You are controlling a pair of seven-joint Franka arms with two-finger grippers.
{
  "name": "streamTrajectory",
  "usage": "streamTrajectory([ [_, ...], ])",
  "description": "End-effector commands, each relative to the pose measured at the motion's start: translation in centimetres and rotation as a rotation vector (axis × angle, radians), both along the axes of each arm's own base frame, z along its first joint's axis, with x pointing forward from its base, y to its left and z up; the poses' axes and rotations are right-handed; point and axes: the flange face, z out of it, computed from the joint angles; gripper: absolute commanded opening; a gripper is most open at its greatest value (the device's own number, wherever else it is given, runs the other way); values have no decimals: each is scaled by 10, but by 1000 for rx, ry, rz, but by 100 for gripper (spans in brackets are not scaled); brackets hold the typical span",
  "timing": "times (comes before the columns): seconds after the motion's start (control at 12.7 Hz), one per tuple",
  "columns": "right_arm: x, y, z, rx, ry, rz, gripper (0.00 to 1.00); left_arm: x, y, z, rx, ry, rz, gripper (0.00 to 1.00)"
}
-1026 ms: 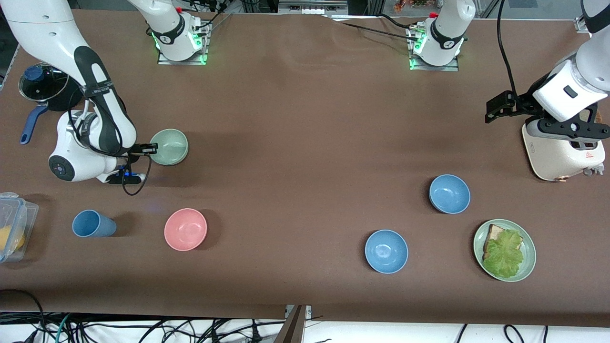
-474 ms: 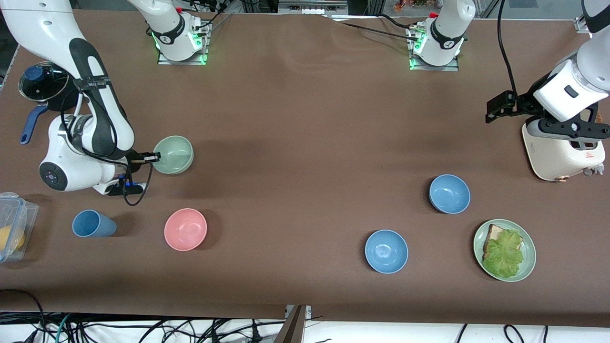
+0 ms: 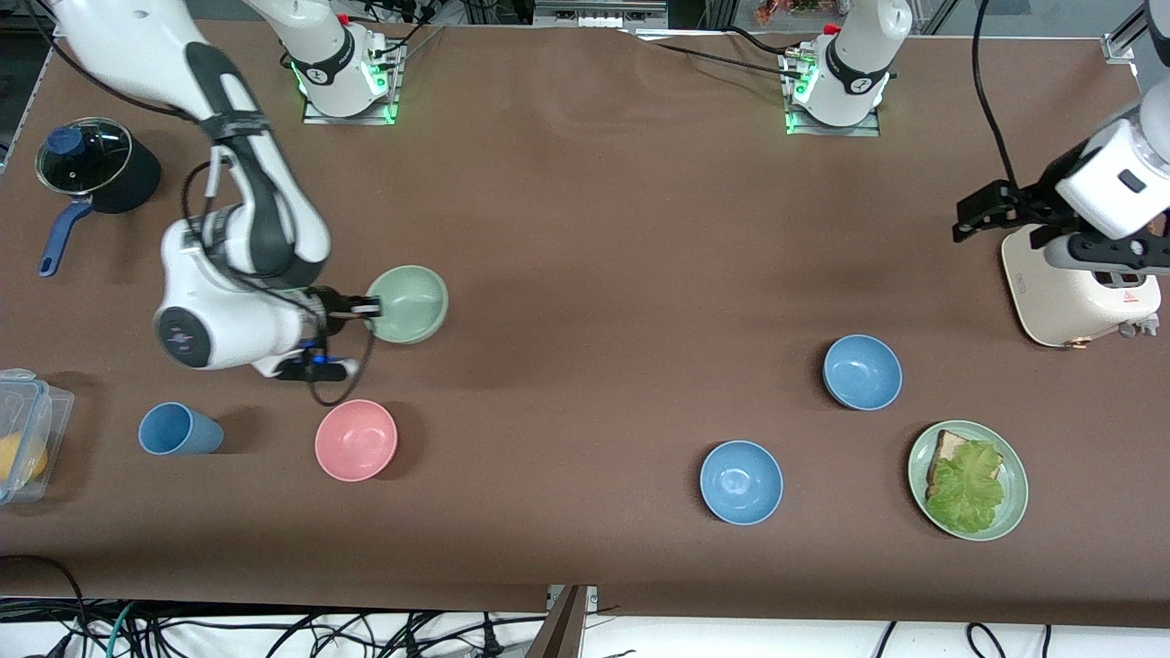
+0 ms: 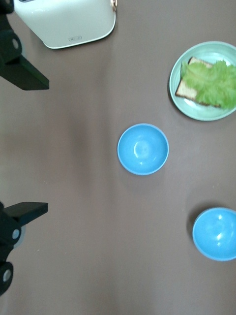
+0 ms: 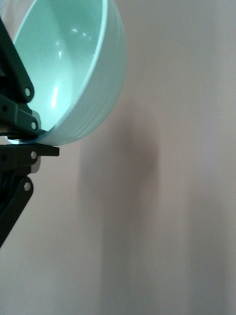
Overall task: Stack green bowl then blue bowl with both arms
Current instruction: 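Slide the green bowl toward the table middle while the left gripper reaches out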
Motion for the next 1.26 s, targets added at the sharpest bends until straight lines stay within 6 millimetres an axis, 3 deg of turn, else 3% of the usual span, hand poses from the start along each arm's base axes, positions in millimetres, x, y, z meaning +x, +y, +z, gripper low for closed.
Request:
streamTrajectory([
  [0.0, 0, 84, 8, -15, -36, -13, 0, 16, 17, -17, 23, 13, 18, 100],
  [0.24, -20, 172, -4, 56, -58, -139, 0, 32, 42, -59, 21, 64, 59, 100],
  [0.32, -27, 191, -9, 54, -77, -157, 0, 35, 45, -68, 21, 70, 66, 100],
  [0.39, -35, 210, -14, 48, -86, -178, 0, 41, 48, -89, 21, 101, 73, 100],
  [0.55, -58, 249, -30, 30, -88, -205, 0, 48, 50, -153, 28, 159, 75, 100],
  [0.63, -72, 268, -36, 23, -88, -211, 0, 47, 66, -167, 37, 157, 85, 100],
  [0.71, -84, 283, -42, 16, -87, -214, 0, 47, 76, -173, 36, 163, 101, 100],
  [0.87, -99, 306, -47, 21, -101, -233, 0, 52, 75, -188, 39, 157, 98, 100],
  [1.18, -124, 348, -69, 61, -74, -231, 0, 40, 74, -252, 44, 91, 100, 100],
])
